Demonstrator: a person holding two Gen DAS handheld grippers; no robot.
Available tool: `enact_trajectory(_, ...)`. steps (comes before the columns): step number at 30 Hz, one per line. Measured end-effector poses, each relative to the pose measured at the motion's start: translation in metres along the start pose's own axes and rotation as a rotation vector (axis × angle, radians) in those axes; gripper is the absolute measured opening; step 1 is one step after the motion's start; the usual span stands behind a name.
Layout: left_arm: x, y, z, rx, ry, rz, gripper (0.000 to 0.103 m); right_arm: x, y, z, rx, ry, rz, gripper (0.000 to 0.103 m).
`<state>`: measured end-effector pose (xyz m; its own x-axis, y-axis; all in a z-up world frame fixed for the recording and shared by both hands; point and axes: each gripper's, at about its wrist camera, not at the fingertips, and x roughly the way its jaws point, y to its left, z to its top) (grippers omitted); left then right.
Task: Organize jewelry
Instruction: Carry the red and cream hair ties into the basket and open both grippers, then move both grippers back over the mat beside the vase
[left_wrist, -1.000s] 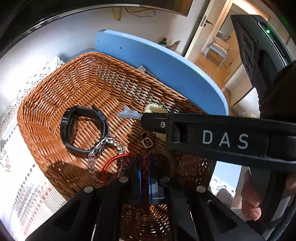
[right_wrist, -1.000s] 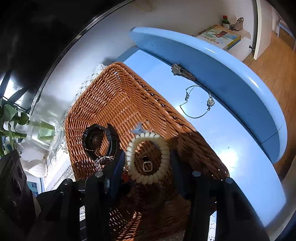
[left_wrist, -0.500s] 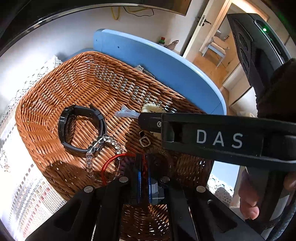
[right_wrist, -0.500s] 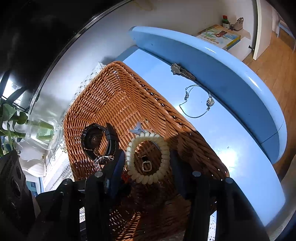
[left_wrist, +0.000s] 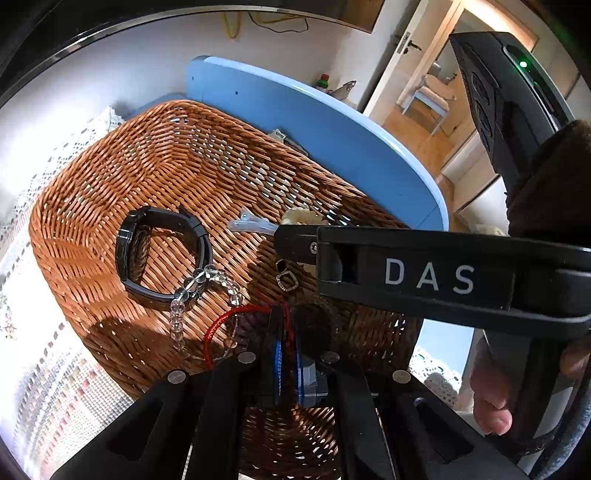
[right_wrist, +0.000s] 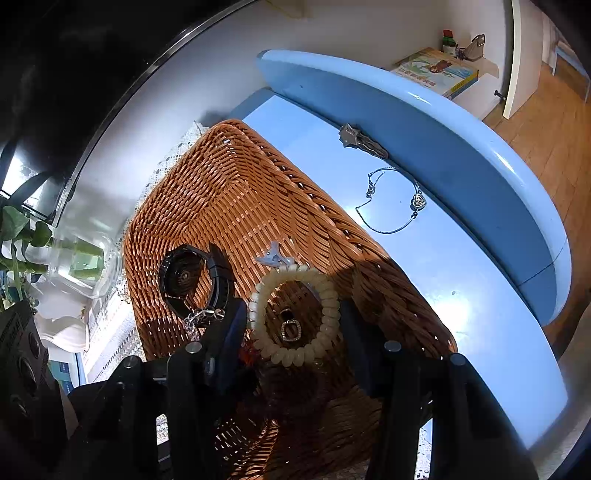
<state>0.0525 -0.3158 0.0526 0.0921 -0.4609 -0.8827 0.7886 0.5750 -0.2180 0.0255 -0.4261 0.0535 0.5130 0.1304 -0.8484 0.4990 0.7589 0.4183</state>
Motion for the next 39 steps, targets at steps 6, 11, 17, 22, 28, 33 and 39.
enact_trajectory(6,-0.012,0.006,0.001,-0.038,-0.046,-0.001,0.013,-0.003,-0.002,0.003,0.001,0.002,0.027,0.063)
enact_trajectory(11,-0.044,0.022,0.000,-0.099,-0.168,-0.067,0.051,-0.022,0.009,0.007,-0.075,-0.074,0.047,0.081)
enact_trajectory(17,-0.081,0.065,-0.009,-0.191,-0.245,-0.016,0.053,-0.042,0.039,0.018,-0.162,-0.126,0.082,0.086)
enact_trajectory(22,-0.104,0.141,-0.040,-0.411,-0.271,0.117,0.053,-0.062,0.095,0.028,-0.296,-0.164,0.182,0.086)
enact_trajectory(28,-0.126,0.228,-0.092,-0.679,-0.264,0.292,0.053,-0.077,0.197,0.015,-0.502,-0.194,0.372,0.086)
enact_trajectory(33,-0.134,0.270,-0.134,-0.737,-0.239,0.403,0.053,-0.036,0.258,-0.018,-0.592,-0.156,0.377,0.090)
enact_trajectory(39,-0.134,0.303,-0.188,-0.919,-0.263,0.366,0.053,0.074,0.289,-0.041,-0.608,0.039,0.197,0.080)
